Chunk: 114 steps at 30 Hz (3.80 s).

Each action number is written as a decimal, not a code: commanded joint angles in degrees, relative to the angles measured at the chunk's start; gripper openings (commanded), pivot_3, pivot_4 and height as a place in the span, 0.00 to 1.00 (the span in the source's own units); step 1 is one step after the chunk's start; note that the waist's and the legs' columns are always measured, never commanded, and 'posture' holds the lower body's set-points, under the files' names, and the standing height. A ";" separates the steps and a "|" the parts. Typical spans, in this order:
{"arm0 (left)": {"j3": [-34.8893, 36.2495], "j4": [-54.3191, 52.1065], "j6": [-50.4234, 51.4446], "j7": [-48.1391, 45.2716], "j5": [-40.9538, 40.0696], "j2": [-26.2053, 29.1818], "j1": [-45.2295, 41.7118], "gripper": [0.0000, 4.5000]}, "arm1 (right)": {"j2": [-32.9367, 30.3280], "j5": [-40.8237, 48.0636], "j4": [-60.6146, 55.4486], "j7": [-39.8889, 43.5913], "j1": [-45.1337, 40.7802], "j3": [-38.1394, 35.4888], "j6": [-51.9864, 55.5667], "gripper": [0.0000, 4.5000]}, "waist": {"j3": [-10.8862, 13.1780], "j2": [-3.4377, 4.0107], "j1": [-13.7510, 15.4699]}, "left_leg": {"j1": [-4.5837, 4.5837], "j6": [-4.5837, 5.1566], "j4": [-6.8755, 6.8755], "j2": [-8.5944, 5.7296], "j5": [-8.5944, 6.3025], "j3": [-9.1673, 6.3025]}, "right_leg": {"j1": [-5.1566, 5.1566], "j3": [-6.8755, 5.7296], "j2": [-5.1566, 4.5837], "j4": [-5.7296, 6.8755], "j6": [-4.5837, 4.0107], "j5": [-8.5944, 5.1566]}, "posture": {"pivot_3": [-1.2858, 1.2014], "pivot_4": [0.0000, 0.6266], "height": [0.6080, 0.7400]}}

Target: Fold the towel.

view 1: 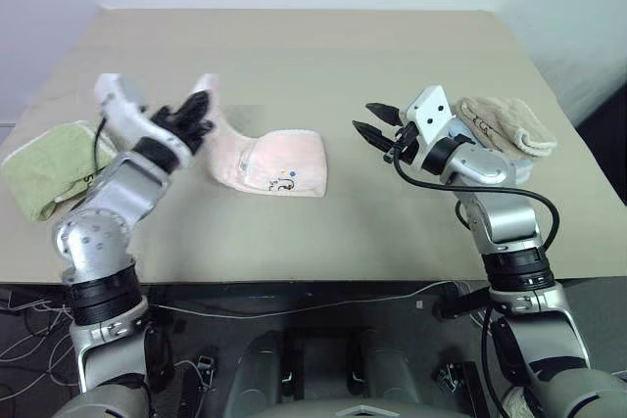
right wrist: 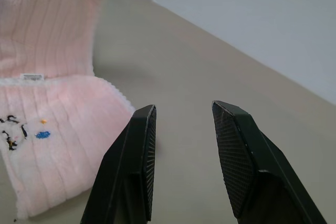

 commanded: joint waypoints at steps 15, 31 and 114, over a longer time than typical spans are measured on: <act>-29.89 3.67 -2.12 -16.91 31.95 1.40 -1.80 0.01 | -0.50 0.51 -5.45 -2.40 2.01 -1.63 0.39 0.39 | 0.04 0.05 0.16 | -0.08 0.11 -0.05 0.10 0.13 -0.02 | -0.11 0.01 0.14 -0.04 -0.01 -0.01 | 0.52 0.24 1.00; -10.36 -4.53 2.70 -19.52 19.65 -3.08 3.15 0.99 | 0.53 1.24 -8.68 -2.56 3.33 -0.39 2.81 0.39 | 0.04 0.05 0.12 | -0.08 0.15 -0.04 0.10 0.12 -0.06 | -0.10 0.00 0.02 -0.01 0.00 -0.01 | 0.52 0.24 1.00; 15.38 19.06 26.91 3.45 -9.24 -14.42 5.48 0.22 | 5.87 -0.44 -6.04 -3.89 4.16 2.94 2.85 0.00 | -0.02 0.05 1.37 | 0.07 0.07 0.05 -0.05 0.10 -0.14 | 0.04 -0.03 -0.09 0.13 0.00 -0.01 | 0.52 0.24 1.00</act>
